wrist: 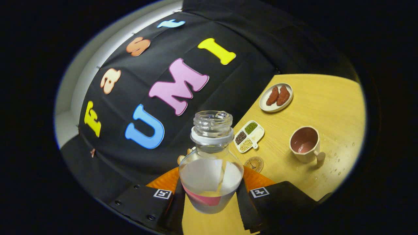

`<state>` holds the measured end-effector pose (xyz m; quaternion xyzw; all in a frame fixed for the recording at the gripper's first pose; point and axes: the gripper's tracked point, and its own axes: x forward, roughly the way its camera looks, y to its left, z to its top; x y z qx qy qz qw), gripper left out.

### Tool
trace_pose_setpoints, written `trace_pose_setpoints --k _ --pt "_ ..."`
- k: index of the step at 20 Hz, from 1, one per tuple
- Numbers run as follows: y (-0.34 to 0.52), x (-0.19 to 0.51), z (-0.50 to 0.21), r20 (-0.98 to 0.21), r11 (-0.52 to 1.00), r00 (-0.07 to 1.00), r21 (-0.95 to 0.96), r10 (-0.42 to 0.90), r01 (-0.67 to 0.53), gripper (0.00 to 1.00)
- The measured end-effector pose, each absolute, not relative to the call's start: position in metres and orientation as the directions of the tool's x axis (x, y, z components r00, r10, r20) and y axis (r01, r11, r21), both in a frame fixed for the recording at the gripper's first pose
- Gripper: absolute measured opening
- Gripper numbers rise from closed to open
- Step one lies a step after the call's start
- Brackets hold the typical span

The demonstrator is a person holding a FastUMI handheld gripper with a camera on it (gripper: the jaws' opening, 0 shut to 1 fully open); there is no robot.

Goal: Take the bottle from table, then pour the juice into the cup, finally place the bottle on the coaster

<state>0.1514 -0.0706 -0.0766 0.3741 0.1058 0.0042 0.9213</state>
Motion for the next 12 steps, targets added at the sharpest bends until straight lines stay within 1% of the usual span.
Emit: trace_pose_setpoints --k 2,5,8,12 --pt "-0.067 0.159 -0.075 -0.179 0.842 0.981 0.539 0.072 0.036 0.71" --pt "-0.056 0.172 -0.071 -0.15 0.951 0.988 0.309 0.036 0.012 0.72" --pt "-0.052 0.195 -0.066 -0.102 0.992 0.994 0.119 -0.026 0.039 0.72" --pt "-0.046 0.234 -0.075 -0.057 0.997 0.995 0.005 -0.081 0.081 0.72"
